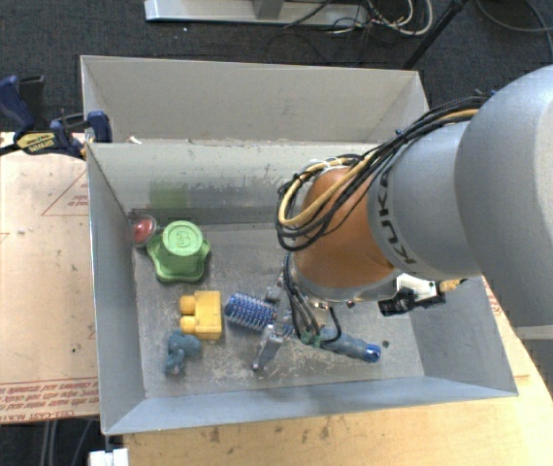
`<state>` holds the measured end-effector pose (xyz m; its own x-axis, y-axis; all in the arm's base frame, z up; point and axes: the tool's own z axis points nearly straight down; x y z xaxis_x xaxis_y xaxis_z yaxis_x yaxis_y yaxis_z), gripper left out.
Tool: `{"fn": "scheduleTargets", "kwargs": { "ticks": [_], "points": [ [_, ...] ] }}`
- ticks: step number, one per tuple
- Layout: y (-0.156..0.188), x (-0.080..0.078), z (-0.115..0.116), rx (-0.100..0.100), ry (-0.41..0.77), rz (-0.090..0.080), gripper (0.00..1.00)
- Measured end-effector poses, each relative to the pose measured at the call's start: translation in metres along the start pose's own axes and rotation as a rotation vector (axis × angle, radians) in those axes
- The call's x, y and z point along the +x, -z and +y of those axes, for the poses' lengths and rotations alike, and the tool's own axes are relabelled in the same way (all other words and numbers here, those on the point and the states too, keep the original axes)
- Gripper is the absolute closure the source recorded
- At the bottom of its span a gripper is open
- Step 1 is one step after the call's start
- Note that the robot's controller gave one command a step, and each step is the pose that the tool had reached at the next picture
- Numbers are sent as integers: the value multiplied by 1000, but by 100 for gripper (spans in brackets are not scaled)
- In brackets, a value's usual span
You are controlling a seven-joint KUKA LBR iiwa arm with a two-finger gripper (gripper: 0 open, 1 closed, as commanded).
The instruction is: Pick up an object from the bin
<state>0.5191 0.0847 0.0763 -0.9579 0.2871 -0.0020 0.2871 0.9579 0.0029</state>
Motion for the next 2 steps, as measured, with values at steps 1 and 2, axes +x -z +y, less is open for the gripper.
{"fn": "scheduleTargets", "kwargs": {
  "ticks": [1,2],
  "points": [
    [3,-2,1,-4,-1,-6,100],
    [99,-4,3,-1,0,-4,100]
  ]
}}
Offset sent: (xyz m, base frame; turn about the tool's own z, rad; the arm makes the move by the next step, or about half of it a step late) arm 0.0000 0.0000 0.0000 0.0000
